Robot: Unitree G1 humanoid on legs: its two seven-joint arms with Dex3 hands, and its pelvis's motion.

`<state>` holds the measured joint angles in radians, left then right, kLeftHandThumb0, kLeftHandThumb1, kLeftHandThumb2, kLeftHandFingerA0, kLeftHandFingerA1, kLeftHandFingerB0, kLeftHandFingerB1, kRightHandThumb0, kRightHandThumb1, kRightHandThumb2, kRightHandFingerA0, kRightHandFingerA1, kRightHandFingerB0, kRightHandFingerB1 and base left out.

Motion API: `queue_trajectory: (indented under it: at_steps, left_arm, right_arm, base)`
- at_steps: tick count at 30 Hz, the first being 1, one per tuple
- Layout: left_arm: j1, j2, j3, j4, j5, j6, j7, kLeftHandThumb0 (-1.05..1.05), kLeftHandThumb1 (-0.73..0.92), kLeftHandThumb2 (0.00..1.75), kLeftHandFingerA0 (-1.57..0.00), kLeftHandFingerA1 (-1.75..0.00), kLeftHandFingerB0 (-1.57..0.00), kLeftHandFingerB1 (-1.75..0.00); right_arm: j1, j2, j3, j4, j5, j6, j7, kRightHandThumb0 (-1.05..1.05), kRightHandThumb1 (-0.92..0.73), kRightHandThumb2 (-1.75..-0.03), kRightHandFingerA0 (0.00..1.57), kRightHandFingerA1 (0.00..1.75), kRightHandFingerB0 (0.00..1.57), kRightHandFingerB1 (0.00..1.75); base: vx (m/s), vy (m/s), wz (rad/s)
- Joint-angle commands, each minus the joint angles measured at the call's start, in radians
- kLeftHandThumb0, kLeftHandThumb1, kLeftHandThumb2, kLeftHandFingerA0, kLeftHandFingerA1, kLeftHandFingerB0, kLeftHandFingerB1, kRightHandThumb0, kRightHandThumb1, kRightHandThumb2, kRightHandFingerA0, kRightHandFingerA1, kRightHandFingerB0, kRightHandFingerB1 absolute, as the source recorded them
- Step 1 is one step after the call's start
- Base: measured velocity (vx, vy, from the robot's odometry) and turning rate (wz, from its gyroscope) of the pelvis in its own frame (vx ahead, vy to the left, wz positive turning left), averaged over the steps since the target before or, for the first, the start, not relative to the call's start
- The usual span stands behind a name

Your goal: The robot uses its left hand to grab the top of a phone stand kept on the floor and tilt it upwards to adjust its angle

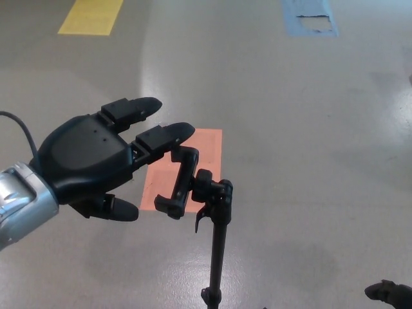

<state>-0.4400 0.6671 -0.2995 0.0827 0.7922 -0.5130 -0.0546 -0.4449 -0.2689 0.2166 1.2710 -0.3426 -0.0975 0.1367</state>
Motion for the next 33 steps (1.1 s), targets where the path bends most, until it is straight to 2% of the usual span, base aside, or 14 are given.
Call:
queue_trajectory:
  at_steps: [1, 6, 7, 8, 12, 13, 14, 17, 18, 20, 21, 27, 31, 33]
  left_arm:
    - [0.002, 0.009, -0.006, -0.005, 0.029, -0.017, 0.006, -0.76, 0.48, 0.87, 0.0, -0.11, 0.0, -0.13]
    - [-0.003, 0.006, -0.009, 0.002, 0.038, -0.021, 0.007, -0.74, 0.46, 0.86, 0.0, -0.12, 0.0, -0.15]
    - [-0.002, 0.006, -0.008, 0.0, 0.037, -0.021, 0.007, -0.77, 0.58, 0.58, 0.0, -0.17, 0.0, -0.15]
    - [0.002, 0.007, -0.008, -0.006, 0.035, -0.019, 0.0, -0.75, 0.47, 0.85, 0.0, -0.1, 0.0, -0.14]
    - [0.006, 0.007, -0.008, -0.011, 0.037, -0.018, -0.002, -0.75, 0.47, 0.86, 0.0, -0.12, 0.0, -0.14]
    - [0.005, 0.008, -0.008, -0.009, 0.037, -0.021, 0.0, -0.77, 0.59, 0.6, 0.0, -0.2, 0.0, -0.14]
    - [0.007, 0.007, -0.009, -0.005, 0.041, -0.025, 0.006, -0.73, 0.45, 0.87, 0.0, -0.14, 0.0, -0.17]
    - [0.01, 0.008, -0.01, -0.005, 0.041, -0.021, 0.001, -0.75, 0.47, 0.87, 0.0, -0.13, 0.0, -0.15]
    - [0.012, 0.008, -0.011, -0.004, 0.044, -0.018, -0.001, -0.8, 0.59, 0.63, 0.0, -0.2, 0.0, -0.16]
    - [0.015, 0.008, -0.014, -0.001, 0.052, -0.016, 0.001, -0.79, 0.61, 0.59, 0.0, -0.21, 0.0, -0.17]
    - [0.019, 0.008, -0.016, 0.0, 0.057, -0.011, -0.001, -0.79, 0.5, 0.88, 0.0, -0.11, 0.0, -0.13]
    - [0.032, 0.009, -0.017, -0.002, 0.064, 0.008, -0.012, -0.79, 0.5, 0.87, 0.0, -0.09, 0.0, -0.11]
    - [0.053, 0.011, -0.021, 0.02, 0.099, -0.001, 0.04, -0.75, 0.48, 0.88, -0.01, -0.17, 0.0, -0.14]
    - [0.064, 0.015, -0.022, 0.019, 0.107, 0.003, 0.039, -0.79, 0.51, 0.89, -0.01, -0.12, 0.0, -0.11]
  right_arm:
    - [-0.009, -0.016, -0.012, 0.009, 0.012, 0.023, 0.024, -0.32, -0.49, -1.0, 0.03, 0.5, 0.0, 0.47]
    - [-0.025, -0.017, -0.021, 0.015, 0.018, 0.049, 0.044, -0.32, -0.5, -1.0, 0.03, 0.5, 0.0, 0.47]
    - [-0.026, -0.018, -0.021, 0.015, 0.017, 0.05, 0.045, -0.32, -0.49, -1.0, 0.03, 0.5, 0.0, 0.47]
    - [-0.027, -0.017, -0.019, 0.016, 0.014, 0.055, 0.046, -0.31, -0.5, -1.0, 0.03, 0.5, 0.0, 0.47]
    - [-0.027, -0.017, -0.02, 0.016, 0.013, 0.054, 0.049, -0.31, -0.5, -1.01, 0.03, 0.5, 0.0, 0.47]
    - [-0.026, -0.017, -0.02, 0.015, 0.012, 0.051, 0.048, -0.31, -0.5, -1.01, 0.03, 0.49, 0.0, 0.47]
    - [-0.027, -0.018, -0.016, 0.015, 0.008, 0.05, 0.048, -0.32, -0.5, -1.0, 0.03, 0.49, 0.0, 0.47]
    - [-0.029, -0.017, -0.017, 0.014, 0.008, 0.051, 0.053, -0.31, -0.5, -1.0, 0.03, 0.49, 0.0, 0.47]
    - [-0.031, -0.017, -0.015, 0.014, 0.007, 0.053, 0.054, -0.32, -0.49, -1.0, 0.03, 0.49, 0.0, 0.47]
    - [-0.032, -0.018, -0.011, 0.013, 0.002, 0.055, 0.053, -0.32, -0.49, -1.0, 0.03, 0.49, 0.0, 0.47]
    - [-0.032, -0.018, -0.012, 0.014, 0.004, 0.055, 0.056, -0.32, -0.49, -1.0, 0.03, 0.5, 0.0, 0.47]
    - [-0.036, -0.019, -0.011, 0.013, 0.003, 0.06, 0.056, -0.32, -0.49, -1.0, 0.03, 0.5, 0.0, 0.47]
    - [-0.034, -0.022, -0.011, 0.014, 0.005, 0.055, 0.062, -0.32, -0.5, -1.01, 0.03, 0.49, 0.0, 0.47]
    - [-0.035, -0.023, -0.014, 0.014, 0.008, 0.057, 0.066, -0.32, -0.5, -1.01, 0.03, 0.49, 0.0, 0.47]
  base:
    - [0.0, 0.0, 0.0]
    - [0.0, 0.0, 0.0]
    - [0.0, 0.0, 0.0]
    - [0.0, 0.0, 0.0]
    - [0.0, 0.0, 0.0]
    - [0.0, 0.0, 0.0]
    - [0.0, 0.0, 0.0]
    - [0.0, 0.0, 0.0]
    - [0.0, 0.0, 0.0]
    - [0.0, 0.0, 0.0]
    - [0.0, 0.0, 0.0]
    - [0.0, 0.0, 0.0]
    - [0.0, 0.0, 0.0]
    - [0.0, 0.0, 0.0]
